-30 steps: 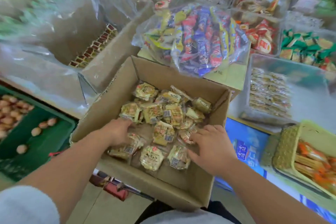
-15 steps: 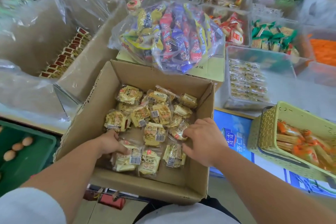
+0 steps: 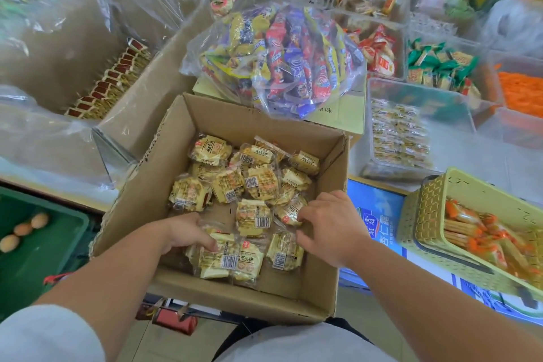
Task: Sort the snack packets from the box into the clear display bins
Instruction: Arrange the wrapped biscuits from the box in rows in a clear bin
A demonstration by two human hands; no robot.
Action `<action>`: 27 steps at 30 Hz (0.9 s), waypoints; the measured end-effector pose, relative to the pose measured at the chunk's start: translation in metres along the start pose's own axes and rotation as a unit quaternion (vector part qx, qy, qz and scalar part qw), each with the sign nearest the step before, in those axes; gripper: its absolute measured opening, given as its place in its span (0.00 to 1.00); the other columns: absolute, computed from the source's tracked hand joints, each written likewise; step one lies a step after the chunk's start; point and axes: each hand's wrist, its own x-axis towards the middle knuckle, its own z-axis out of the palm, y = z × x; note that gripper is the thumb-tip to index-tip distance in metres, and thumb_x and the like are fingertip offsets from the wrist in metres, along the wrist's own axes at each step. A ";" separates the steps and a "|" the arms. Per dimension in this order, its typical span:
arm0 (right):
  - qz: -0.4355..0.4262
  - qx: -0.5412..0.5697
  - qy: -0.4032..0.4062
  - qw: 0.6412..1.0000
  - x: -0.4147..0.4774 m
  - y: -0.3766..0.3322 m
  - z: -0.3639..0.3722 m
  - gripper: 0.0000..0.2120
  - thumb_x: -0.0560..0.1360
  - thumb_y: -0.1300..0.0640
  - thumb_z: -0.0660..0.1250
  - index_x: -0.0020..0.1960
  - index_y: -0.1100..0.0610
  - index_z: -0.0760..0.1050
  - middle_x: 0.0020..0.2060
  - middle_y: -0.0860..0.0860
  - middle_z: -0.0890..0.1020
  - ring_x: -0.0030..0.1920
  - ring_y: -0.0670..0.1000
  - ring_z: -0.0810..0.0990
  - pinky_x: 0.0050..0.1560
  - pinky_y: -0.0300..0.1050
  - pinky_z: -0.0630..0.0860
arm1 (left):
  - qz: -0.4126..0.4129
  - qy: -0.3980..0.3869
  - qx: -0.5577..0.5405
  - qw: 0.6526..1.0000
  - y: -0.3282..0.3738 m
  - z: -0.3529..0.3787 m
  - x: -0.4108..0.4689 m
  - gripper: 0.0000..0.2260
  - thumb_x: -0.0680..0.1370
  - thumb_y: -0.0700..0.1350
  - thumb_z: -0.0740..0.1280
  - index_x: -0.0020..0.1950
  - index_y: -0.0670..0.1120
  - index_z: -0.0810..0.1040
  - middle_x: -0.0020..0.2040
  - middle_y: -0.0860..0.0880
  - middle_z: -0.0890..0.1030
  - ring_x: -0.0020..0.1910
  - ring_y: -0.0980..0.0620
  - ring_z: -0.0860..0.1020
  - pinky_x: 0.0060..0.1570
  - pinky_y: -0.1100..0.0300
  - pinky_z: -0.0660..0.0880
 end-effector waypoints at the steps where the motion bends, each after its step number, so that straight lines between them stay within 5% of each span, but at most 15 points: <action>1: -0.002 -0.001 0.001 1.000 0.000 0.000 0.000 0.20 0.74 0.37 0.53 0.41 0.47 0.78 0.33 0.44 0.77 0.42 0.50 0.74 0.55 0.49 0.67 | 0.008 0.000 0.003 1.000 0.002 0.002 -0.001 0.49 0.64 0.53 0.82 0.78 0.44 0.63 0.75 0.43 0.68 0.67 0.45 0.69 0.64 0.52 0.69; 5: -0.014 -0.002 0.002 1.000 0.001 0.002 0.000 0.20 0.74 0.37 0.53 0.42 0.47 0.79 0.33 0.44 0.78 0.42 0.50 0.74 0.55 0.49 0.67 | 0.036 0.032 0.022 0.999 0.011 0.004 -0.013 0.46 0.66 0.50 0.81 0.79 0.45 0.63 0.71 0.44 0.71 0.62 0.47 0.75 0.60 0.53 0.75; 9: -0.022 0.013 0.014 1.000 0.001 0.004 0.001 0.17 0.73 0.37 0.55 0.40 0.46 0.76 0.34 0.42 0.78 0.41 0.49 0.73 0.56 0.51 0.70 | 0.081 0.137 -0.018 0.987 0.030 -0.001 -0.044 0.38 0.67 0.47 0.82 0.73 0.50 0.70 0.53 0.54 0.77 0.48 0.53 0.80 0.51 0.52 0.80; 12: -0.024 0.035 0.007 0.999 0.001 0.004 -0.003 0.19 0.75 0.35 0.54 0.44 0.45 0.77 0.36 0.42 0.79 0.43 0.50 0.75 0.57 0.52 0.71 | 0.124 0.218 -0.163 0.954 0.046 0.004 -0.079 0.32 0.65 0.46 0.83 0.66 0.53 0.76 0.51 0.51 0.85 0.46 0.50 0.85 0.51 0.47 0.83; 15: -0.008 0.143 -0.007 0.990 0.005 0.004 -0.013 0.20 0.79 0.34 0.54 0.56 0.43 0.79 0.48 0.40 0.83 0.53 0.47 0.77 0.61 0.50 0.68 | 0.157 0.208 -0.362 0.895 0.070 0.029 -0.119 0.34 0.62 0.51 0.86 0.64 0.57 0.77 0.56 0.49 0.86 0.52 0.46 0.86 0.56 0.42 0.81; 17: 0.022 0.380 -0.012 0.925 0.004 0.010 -0.029 0.14 0.81 0.39 0.57 0.58 0.39 0.79 0.51 0.38 0.83 0.54 0.40 0.78 0.59 0.46 0.71 | 0.180 0.166 -0.465 0.851 0.092 0.054 -0.140 0.41 0.58 0.53 0.86 0.69 0.58 0.74 0.59 0.47 0.86 0.56 0.42 0.85 0.57 0.39 0.81; 19: 0.060 0.604 -0.045 0.794 -0.004 0.021 -0.045 0.13 0.80 0.40 0.56 0.54 0.34 0.79 0.50 0.36 0.83 0.52 0.35 0.79 0.52 0.38 0.74 | 0.199 0.134 -0.534 0.811 0.117 0.082 -0.153 0.48 0.54 0.54 0.87 0.72 0.57 0.73 0.61 0.45 0.85 0.58 0.39 0.84 0.52 0.41 0.83; 22: 0.110 0.730 -0.047 0.673 -0.024 0.050 -0.053 0.16 0.76 0.43 0.57 0.51 0.37 0.83 0.48 0.39 0.85 0.49 0.40 0.82 0.46 0.40 0.79 | 0.215 0.149 -0.581 0.770 0.161 0.121 -0.159 0.42 0.58 0.48 0.86 0.70 0.54 0.74 0.58 0.44 0.86 0.54 0.40 0.86 0.41 0.48 0.84; 25: 0.136 0.783 -0.026 0.606 -0.042 0.095 -0.054 0.18 0.78 0.47 0.57 0.53 0.48 0.85 0.50 0.52 0.86 0.50 0.50 0.82 0.45 0.47 0.80 | 0.229 0.154 -0.609 0.744 0.206 0.152 -0.157 0.34 0.64 0.40 0.79 0.69 0.52 0.74 0.56 0.43 0.87 0.49 0.41 0.87 0.36 0.49 0.84; 27: 0.134 0.786 -0.023 0.603 -0.055 0.126 -0.057 0.20 0.79 0.42 0.56 0.55 0.49 0.85 0.51 0.53 0.85 0.51 0.51 0.82 0.44 0.45 0.80 | 0.240 0.149 -0.610 0.741 0.234 0.169 -0.154 0.34 0.64 0.37 0.80 0.67 0.51 0.75 0.55 0.43 0.87 0.49 0.43 0.87 0.39 0.50 0.85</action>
